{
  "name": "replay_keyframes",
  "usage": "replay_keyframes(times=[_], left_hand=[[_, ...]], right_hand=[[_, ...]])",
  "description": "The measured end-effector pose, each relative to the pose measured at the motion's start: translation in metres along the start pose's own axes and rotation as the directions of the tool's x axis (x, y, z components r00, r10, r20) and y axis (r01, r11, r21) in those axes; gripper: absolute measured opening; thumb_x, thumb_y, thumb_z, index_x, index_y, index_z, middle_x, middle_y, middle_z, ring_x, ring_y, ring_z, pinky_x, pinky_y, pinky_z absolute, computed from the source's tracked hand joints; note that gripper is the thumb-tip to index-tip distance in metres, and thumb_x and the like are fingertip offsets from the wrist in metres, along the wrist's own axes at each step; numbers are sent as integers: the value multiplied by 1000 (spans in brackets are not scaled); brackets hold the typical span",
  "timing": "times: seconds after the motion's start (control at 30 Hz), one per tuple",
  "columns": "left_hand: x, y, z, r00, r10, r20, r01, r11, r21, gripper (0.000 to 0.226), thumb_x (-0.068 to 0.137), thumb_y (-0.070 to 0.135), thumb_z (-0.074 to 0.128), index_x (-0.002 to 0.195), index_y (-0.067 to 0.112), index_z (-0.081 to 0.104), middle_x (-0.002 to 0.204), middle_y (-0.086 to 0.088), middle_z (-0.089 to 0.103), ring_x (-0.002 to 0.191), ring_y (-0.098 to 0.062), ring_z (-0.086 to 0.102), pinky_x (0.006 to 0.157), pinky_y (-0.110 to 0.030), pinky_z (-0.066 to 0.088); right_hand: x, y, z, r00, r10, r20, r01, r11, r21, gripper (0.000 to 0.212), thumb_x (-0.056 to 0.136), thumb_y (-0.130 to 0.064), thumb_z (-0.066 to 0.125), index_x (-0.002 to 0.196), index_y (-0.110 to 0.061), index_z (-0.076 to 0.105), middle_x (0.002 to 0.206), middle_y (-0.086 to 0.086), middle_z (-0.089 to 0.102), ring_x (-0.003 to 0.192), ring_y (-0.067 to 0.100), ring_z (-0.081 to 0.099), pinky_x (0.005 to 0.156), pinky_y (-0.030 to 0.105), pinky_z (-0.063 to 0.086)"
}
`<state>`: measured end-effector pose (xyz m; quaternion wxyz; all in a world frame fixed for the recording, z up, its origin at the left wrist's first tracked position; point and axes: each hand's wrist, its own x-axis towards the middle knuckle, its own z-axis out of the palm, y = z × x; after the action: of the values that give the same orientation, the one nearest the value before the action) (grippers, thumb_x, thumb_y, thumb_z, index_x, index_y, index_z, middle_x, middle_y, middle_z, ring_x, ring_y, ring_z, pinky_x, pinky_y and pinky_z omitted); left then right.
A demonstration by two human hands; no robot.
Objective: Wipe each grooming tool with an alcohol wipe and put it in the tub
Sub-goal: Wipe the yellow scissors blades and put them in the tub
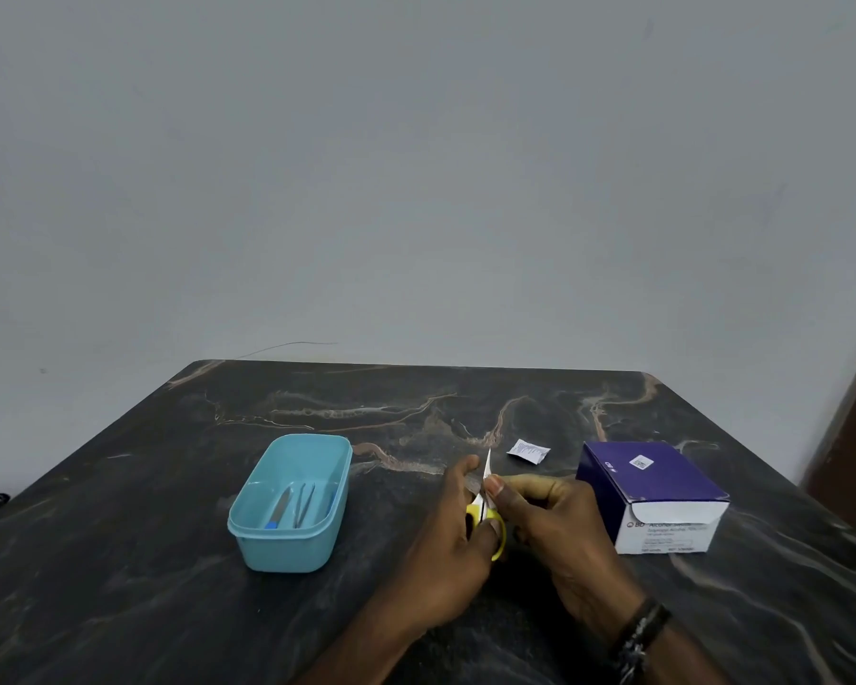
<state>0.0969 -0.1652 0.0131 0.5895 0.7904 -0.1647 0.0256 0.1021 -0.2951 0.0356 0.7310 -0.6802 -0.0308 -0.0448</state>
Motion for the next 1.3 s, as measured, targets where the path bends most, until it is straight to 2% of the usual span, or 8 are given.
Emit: replay_keyframes(times=[0.17, 0.37, 0.53, 0.7, 0.87, 1.07, 1.2, 1.3], left_hand=[[3, -1, 1, 999, -38, -6, 37, 989, -142, 59, 82, 17, 48, 133, 39, 30, 90, -11, 67, 73, -20, 66, 73, -44, 60], [2, 1, 2, 1000, 15, -26, -17, 995, -97, 57, 92, 10, 47, 135, 41, 26, 87, -11, 63, 62, -18, 61, 62, -35, 57], [-3, 2, 2, 994, 106, 20, -107, 993, 42, 68, 96, 17, 49, 139, 55, 12, 106, 6, 62, 74, -1, 62, 70, -20, 49], [-6, 8, 1, 989, 145, 24, -147, 988, 50, 78, 92, 7, 52, 144, 49, 13, 123, 15, 58, 108, 5, 59, 91, -16, 49], [-7, 8, 3, 992, 114, 45, -118, 989, 85, 88, 94, 8, 50, 146, 47, -9, 99, 11, 62, 88, 6, 61, 81, -8, 44], [-5, 4, 1, 992, 121, 16, -122, 987, 107, 92, 95, 10, 47, 143, 46, -23, 91, -2, 65, 78, -7, 63, 74, -20, 51], [-9, 10, 4, 989, 130, 77, -140, 980, 144, 94, 94, 4, 46, 143, 41, -24, 80, 22, 42, 76, 1, 55, 73, -9, 46], [-8, 11, 4, 989, 133, 72, -144, 973, 179, 94, 94, 4, 46, 143, 41, -25, 80, 27, 35, 75, 13, 52, 76, -3, 44]], right_hand=[[-3, -2, -1, 993, 62, 101, -69, 995, 76, 22, 91, -11, 62, 88, 9, 71, 62, 25, 62, 44, 26, 50, 46, 32, 46], [-3, -4, -1, 991, 41, 130, -46, 998, 38, 22, 90, -12, 63, 85, 7, 72, 65, 26, 64, 46, 29, 54, 48, 34, 47], [-3, -3, -1, 996, 36, 86, -43, 996, 84, 20, 86, -15, 66, 83, 3, 75, 74, 28, 71, 60, 33, 62, 54, 35, 52], [0, -2, -1, 1000, 26, 11, -26, 996, 85, 15, 87, -14, 67, 84, -3, 77, 77, 23, 73, 60, 25, 66, 55, 31, 54], [1, -1, -2, 998, -9, -56, 11, 1000, 25, 13, 87, -17, 69, 85, -7, 77, 78, 19, 75, 59, 15, 64, 58, 27, 51], [-4, -4, 2, 999, -40, -11, 40, 999, 5, 14, 89, -10, 65, 87, 0, 74, 67, 7, 73, 50, 1, 60, 46, 11, 43], [-1, -5, -1, 987, -82, -136, 84, 996, 9, 10, 87, -13, 67, 87, -10, 77, 74, 4, 77, 61, 6, 66, 54, 17, 48], [-3, -9, -1, 989, -84, -124, 87, 996, 17, 11, 88, -11, 66, 87, -7, 75, 68, 2, 75, 53, 1, 63, 49, 13, 46]])
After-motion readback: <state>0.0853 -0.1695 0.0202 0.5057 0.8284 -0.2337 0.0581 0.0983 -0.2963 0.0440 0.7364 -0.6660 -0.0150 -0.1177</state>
